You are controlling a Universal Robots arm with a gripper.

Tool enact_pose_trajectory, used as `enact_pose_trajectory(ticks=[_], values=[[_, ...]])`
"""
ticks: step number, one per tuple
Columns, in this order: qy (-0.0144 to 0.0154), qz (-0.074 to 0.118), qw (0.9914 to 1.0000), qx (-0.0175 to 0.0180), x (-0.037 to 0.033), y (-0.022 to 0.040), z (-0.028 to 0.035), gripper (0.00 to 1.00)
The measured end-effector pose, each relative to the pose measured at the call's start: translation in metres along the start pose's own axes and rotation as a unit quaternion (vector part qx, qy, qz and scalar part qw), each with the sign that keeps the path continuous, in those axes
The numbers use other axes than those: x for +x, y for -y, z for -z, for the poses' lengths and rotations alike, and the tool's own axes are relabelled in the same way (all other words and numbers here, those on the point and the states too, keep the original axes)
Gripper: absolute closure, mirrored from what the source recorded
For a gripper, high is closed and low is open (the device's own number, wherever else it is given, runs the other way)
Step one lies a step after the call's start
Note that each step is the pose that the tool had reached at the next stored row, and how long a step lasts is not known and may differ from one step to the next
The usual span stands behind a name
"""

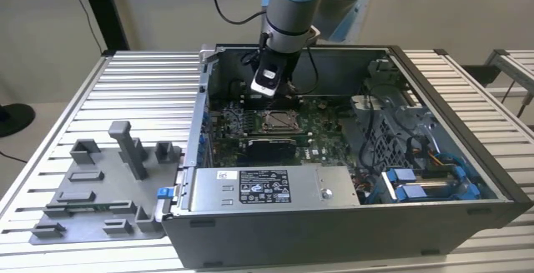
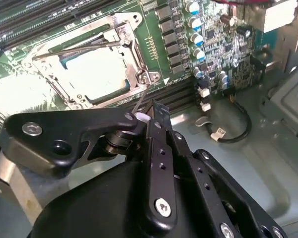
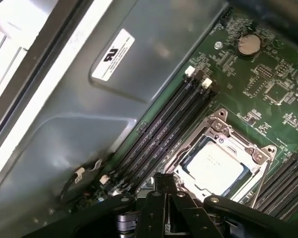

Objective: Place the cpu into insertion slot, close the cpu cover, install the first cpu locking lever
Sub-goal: 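Install the first cpu locking lever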

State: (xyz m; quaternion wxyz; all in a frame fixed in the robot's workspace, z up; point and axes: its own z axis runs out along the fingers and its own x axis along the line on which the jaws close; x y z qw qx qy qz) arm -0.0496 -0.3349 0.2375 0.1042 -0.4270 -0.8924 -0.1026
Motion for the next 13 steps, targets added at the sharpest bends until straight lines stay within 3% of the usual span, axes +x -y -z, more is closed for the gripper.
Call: enact_pose_trajectory(ticks=[2,3,7,9,11,13], values=[[0.0023,0.016,0.99988,-0.0006,0.0000,0.0000,0.0001,1.00],[0.0059,0.022,0.99973,-0.0040,-0.0001,0.0000,0.0001,1.00],[0.0248,0.046,0.99835,-0.0239,-0.0001,0.0000,0.0000,1.00],[0.0299,0.057,0.99747,-0.0301,0.0000,0.0000,0.0000,1.00],[0.0324,0.069,0.99657,-0.0328,0.0000,-0.0001,0.0002,1.00],[0.0304,0.085,0.99552,-0.0295,0.0001,-0.0001,0.0003,1.00]])
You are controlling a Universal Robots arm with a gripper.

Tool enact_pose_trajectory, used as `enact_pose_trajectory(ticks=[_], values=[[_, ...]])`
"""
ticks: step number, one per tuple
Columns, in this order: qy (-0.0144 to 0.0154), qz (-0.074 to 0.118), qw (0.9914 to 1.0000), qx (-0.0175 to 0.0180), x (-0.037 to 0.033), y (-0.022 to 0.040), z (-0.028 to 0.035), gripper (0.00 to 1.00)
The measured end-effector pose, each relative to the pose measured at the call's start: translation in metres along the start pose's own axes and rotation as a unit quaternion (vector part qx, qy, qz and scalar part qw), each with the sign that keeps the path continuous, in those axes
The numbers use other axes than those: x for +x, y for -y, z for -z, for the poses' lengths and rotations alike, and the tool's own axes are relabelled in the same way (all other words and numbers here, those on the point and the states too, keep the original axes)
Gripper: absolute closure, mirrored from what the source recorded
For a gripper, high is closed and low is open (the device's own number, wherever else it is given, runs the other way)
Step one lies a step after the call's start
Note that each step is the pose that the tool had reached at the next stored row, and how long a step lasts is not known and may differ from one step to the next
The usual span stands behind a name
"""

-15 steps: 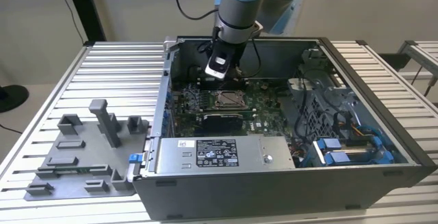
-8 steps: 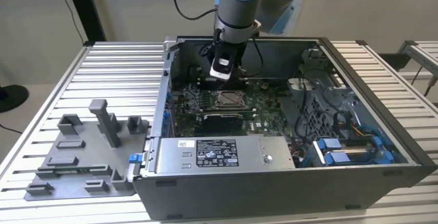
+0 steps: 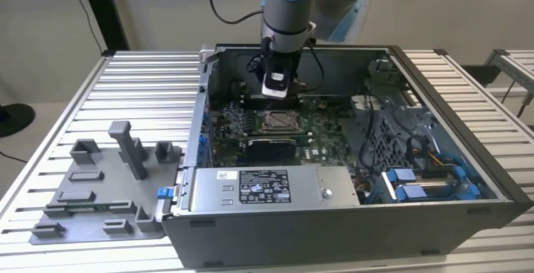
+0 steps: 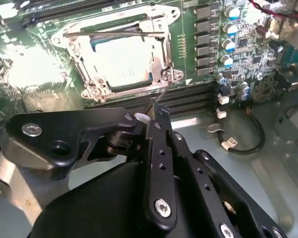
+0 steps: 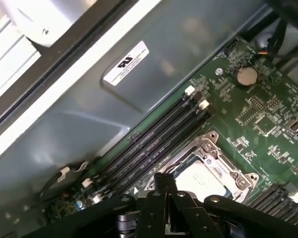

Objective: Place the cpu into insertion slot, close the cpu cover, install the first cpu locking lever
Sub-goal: 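Install the first cpu locking lever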

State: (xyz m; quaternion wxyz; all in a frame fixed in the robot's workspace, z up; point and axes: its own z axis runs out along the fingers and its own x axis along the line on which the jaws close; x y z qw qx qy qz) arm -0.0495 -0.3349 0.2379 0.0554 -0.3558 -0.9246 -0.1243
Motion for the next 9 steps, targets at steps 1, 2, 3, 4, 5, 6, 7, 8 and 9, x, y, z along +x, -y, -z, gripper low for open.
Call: enact_pose_trajectory(ticks=[1,2,3,4,5,6,7,8,9], values=[[-0.0018,0.009,0.99995,0.0020,0.0001,0.0000,0.0001,1.00],[-0.0035,0.017,0.99984,0.0036,0.0001,0.0000,0.0000,1.00],[-0.0051,0.026,0.99962,0.0053,0.0001,0.0000,0.0000,1.00],[-0.0064,0.035,0.99934,0.0066,0.0001,0.0000,0.0000,1.00],[-0.0073,0.043,0.99900,0.0076,0.0001,0.0000,0.0000,1.00],[-0.0090,0.052,0.99855,0.0093,0.0001,0.0000,0.0000,1.00],[-0.0106,0.061,0.99802,0.0109,0.0001,0.0000,0.0000,1.00],[-0.0123,0.070,0.99742,0.0125,0.0001,0.0000,0.0000,1.00],[-0.0137,0.079,0.99671,0.0141,0.0001,0.0000,0.0000,1.00]])
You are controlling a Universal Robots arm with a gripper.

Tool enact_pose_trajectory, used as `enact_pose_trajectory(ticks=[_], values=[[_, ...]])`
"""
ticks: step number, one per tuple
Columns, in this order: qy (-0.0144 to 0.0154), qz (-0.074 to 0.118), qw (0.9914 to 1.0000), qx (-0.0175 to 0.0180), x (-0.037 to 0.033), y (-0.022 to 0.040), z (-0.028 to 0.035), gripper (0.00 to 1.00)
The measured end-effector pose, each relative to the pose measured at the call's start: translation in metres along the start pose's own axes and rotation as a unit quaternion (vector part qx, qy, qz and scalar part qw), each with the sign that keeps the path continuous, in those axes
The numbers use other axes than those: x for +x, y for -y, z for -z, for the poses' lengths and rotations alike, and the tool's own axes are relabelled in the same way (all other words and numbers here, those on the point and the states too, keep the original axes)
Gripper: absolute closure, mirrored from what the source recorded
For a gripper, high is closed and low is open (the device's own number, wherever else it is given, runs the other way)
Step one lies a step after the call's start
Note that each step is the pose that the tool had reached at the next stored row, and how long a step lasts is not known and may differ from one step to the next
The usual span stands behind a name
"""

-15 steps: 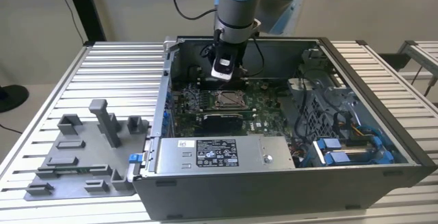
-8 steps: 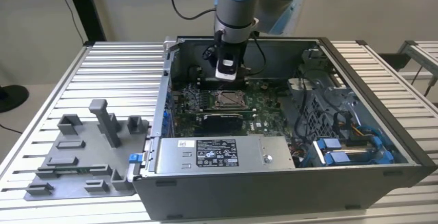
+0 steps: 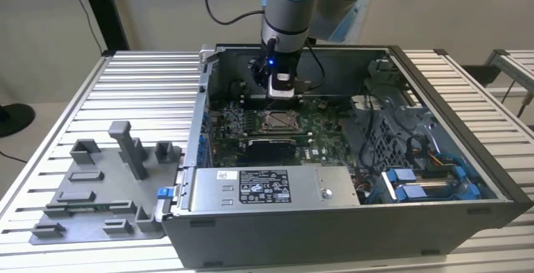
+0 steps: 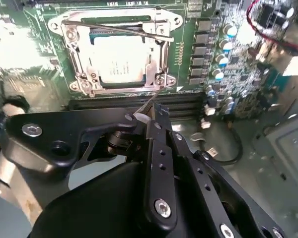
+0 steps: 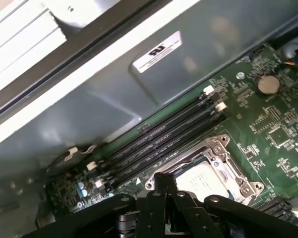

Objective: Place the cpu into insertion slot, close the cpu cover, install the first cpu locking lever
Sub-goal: 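Install the first cpu locking lever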

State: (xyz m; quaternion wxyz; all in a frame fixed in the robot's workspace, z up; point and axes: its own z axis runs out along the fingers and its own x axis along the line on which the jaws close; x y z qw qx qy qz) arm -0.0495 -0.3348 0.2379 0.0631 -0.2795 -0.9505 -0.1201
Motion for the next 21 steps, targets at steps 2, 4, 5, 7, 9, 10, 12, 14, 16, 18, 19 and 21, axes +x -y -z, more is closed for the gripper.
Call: enact_pose_trajectory(ticks=[2,4,5,7,9,10,12,14,16,18,19,21], values=[[-0.0004,0.017,0.99986,0.0014,0.0001,0.0001,0.0001,1.00],[0.0036,0.032,0.99947,-0.0002,0.0000,0.0000,-0.0001,1.00],[0.0063,0.040,0.99918,-0.0014,0.0000,0.0000,0.0000,1.00],[0.0095,0.055,0.99845,-0.0026,0.0000,0.0000,-0.0002,1.00],[0.0100,0.072,0.99737,-0.0021,-0.0001,0.0000,-0.0001,1.00],[0.0096,0.080,0.99674,-0.0016,0.0000,0.0000,-0.0001,1.00],[0.0082,0.097,0.99522,-0.0003,0.0000,0.0000,-0.0002,1.00],[0.0063,0.114,0.99346,0.0012,0.0000,0.0000,-0.0002,1.00],[0.0046,0.131,0.99133,0.0027,0.0000,0.0001,-0.0003,1.00],[0.0045,0.146,0.98933,0.0034,0.0000,0.0001,-0.0003,1.00],[0.0052,0.152,0.98830,0.0029,-0.0001,0.0000,-0.0003,1.00],[0.0050,0.155,0.98792,0.0025,-0.0001,0.0001,-0.0003,1.00]])
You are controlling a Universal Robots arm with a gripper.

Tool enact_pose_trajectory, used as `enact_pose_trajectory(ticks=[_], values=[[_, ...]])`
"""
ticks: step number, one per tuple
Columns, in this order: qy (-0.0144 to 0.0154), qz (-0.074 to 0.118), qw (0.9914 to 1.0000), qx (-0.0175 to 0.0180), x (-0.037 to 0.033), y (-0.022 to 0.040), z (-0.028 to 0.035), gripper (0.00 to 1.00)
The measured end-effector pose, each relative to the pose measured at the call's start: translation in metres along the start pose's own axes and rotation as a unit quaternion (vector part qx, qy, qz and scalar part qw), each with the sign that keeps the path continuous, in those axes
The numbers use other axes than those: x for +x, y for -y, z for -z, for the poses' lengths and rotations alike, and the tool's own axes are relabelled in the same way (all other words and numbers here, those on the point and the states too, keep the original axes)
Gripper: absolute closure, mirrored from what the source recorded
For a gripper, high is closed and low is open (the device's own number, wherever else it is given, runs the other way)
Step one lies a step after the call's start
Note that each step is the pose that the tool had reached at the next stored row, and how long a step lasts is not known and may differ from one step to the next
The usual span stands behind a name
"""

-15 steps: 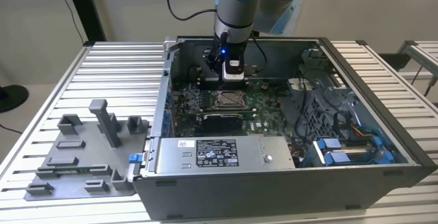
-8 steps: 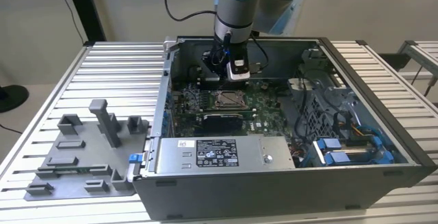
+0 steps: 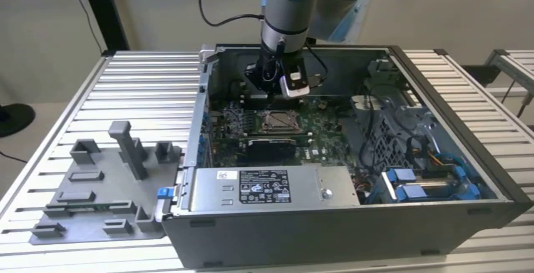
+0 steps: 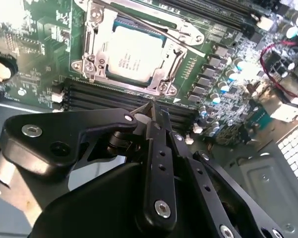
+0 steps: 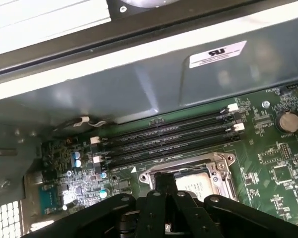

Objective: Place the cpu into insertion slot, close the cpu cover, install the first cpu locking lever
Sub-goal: 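Install the first cpu locking lever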

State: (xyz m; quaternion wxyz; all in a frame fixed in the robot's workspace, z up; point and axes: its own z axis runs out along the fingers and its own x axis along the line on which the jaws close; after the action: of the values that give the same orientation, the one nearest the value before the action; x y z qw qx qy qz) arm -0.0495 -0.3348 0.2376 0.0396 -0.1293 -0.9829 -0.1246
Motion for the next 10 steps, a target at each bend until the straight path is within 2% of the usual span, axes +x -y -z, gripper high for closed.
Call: enact_pose_trajectory(ticks=[3,4,5,6,7,8,10], values=[[0.0000,0.000,1.00000,-0.0001,0.0000,0.0000,0.0000,1.00],[0.0009,0.001,1.00000,-0.0003,0.0001,0.0001,0.0000,1.00],[0.0059,0.004,0.99997,-0.0014,0.0003,0.0002,0.0001,1.00],[0.0137,0.008,0.99987,-0.0034,0.0003,0.0002,0.0000,1.00],[0.0197,0.012,0.99972,-0.0051,0.0004,0.0002,-0.0001,1.00],[0.0241,0.015,0.99957,-0.0064,0.0004,0.0002,-0.0001,1.00],[0.0285,0.021,0.99934,-0.0085,0.0011,0.0003,-0.0001,1.00]])
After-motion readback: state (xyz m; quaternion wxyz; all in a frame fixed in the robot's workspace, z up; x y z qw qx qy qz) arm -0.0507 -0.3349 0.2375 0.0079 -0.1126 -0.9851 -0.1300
